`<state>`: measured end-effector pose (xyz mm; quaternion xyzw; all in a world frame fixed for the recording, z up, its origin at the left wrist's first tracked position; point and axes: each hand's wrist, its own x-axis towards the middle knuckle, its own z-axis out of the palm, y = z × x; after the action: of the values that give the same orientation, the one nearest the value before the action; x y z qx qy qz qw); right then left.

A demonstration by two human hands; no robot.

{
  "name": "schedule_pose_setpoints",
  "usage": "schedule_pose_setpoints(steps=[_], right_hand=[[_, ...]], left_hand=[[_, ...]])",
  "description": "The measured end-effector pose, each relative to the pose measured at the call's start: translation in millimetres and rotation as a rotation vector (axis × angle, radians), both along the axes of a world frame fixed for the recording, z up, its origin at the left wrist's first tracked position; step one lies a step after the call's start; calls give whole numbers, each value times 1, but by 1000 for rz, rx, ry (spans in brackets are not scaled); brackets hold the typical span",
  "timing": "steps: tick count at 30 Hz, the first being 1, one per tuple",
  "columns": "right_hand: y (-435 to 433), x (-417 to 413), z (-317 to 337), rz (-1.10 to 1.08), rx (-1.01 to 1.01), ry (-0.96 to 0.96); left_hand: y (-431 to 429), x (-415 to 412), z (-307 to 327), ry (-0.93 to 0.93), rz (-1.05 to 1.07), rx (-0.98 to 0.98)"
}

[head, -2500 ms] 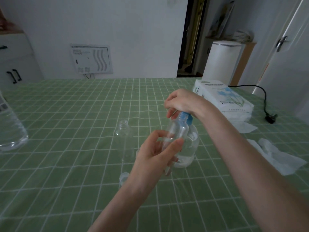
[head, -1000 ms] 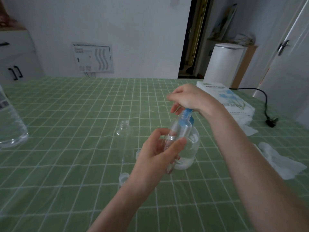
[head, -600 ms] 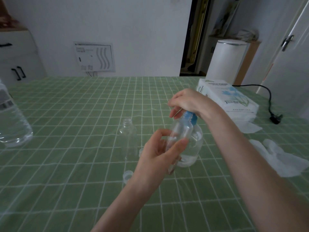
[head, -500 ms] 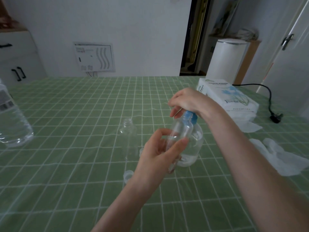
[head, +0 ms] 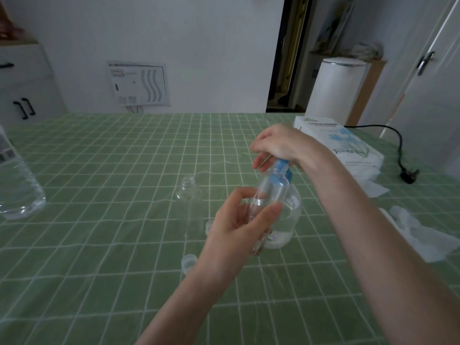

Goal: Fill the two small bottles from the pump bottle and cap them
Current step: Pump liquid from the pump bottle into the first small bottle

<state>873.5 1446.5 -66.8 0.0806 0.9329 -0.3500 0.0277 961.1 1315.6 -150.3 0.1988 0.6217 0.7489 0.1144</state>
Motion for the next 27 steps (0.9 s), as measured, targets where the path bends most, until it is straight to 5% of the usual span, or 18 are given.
schedule_pose_setpoints(steps=[14, 27], right_hand=[[0, 4, 3, -20, 27, 108], [-2, 1, -8, -23, 37, -1]], left_hand=[[-1, -2, 0, 10, 14, -19], [-2, 0, -4, 5, 14, -25]])
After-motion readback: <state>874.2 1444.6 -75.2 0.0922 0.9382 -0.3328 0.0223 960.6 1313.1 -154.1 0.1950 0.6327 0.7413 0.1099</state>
